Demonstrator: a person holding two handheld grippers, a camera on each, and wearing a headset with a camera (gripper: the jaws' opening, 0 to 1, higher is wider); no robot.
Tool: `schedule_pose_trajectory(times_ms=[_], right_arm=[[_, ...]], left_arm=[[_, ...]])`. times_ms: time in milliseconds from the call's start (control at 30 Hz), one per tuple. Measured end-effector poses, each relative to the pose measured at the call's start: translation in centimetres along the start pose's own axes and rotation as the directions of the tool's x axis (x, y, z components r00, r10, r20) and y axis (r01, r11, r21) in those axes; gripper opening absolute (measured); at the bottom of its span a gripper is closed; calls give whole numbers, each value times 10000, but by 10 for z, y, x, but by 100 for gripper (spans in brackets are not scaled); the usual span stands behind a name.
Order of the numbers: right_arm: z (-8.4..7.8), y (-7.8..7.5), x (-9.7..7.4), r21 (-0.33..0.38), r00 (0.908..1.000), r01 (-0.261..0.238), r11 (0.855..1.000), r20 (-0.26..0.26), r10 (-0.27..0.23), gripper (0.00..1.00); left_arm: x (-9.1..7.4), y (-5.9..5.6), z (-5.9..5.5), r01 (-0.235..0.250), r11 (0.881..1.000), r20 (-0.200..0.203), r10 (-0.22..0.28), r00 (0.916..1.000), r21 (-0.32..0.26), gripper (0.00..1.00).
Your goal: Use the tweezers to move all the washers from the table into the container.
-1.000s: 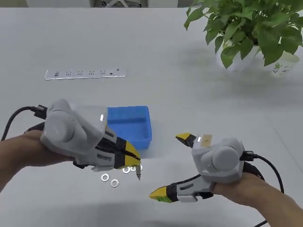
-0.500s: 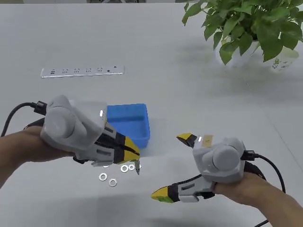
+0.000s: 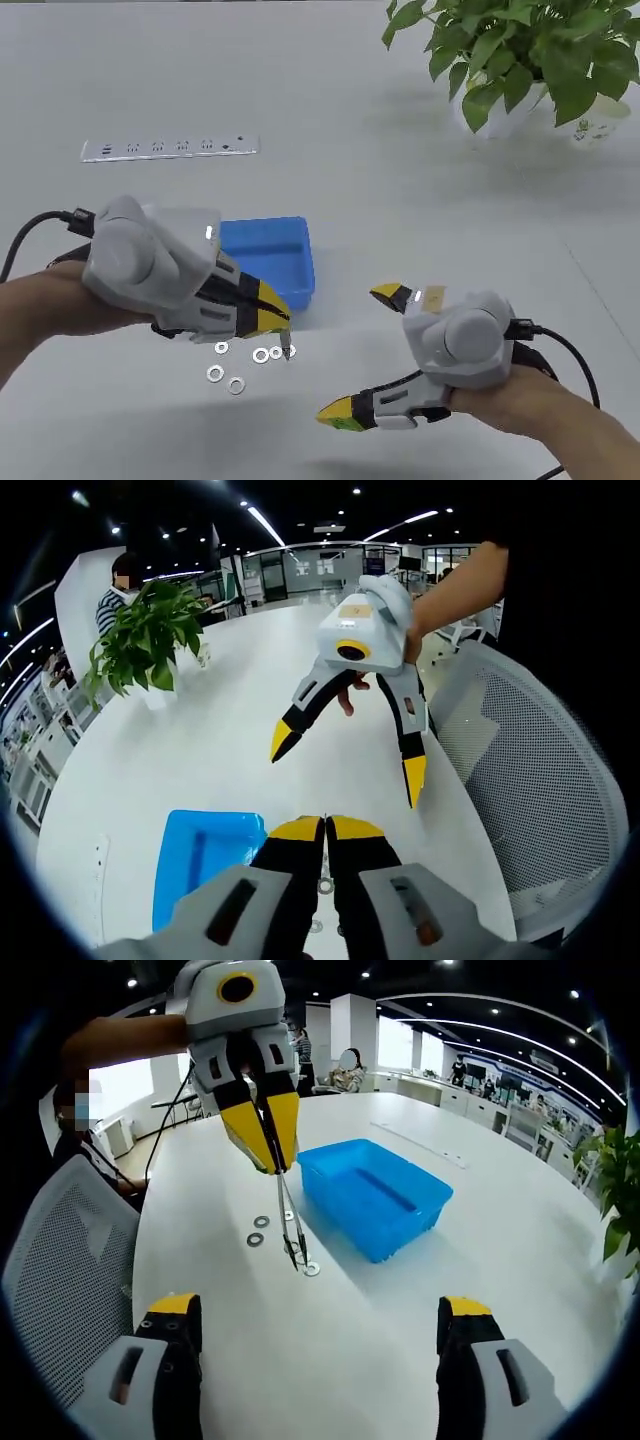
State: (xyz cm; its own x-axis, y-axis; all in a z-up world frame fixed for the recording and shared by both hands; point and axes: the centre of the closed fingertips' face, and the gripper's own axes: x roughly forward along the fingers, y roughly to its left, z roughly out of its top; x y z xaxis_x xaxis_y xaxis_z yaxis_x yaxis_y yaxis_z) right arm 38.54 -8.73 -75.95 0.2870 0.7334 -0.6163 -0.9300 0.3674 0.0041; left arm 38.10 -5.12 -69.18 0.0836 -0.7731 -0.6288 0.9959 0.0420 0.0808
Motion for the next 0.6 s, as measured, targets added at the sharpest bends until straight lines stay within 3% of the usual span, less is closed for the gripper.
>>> schedule_pose_trajectory(times_ms=[600], right_arm=[[-4, 5, 3, 4, 9998, -171, 9999, -94, 171, 98]], left_arm=[[5, 2, -2, 107, 9999, 16, -107, 9999, 67, 6]])
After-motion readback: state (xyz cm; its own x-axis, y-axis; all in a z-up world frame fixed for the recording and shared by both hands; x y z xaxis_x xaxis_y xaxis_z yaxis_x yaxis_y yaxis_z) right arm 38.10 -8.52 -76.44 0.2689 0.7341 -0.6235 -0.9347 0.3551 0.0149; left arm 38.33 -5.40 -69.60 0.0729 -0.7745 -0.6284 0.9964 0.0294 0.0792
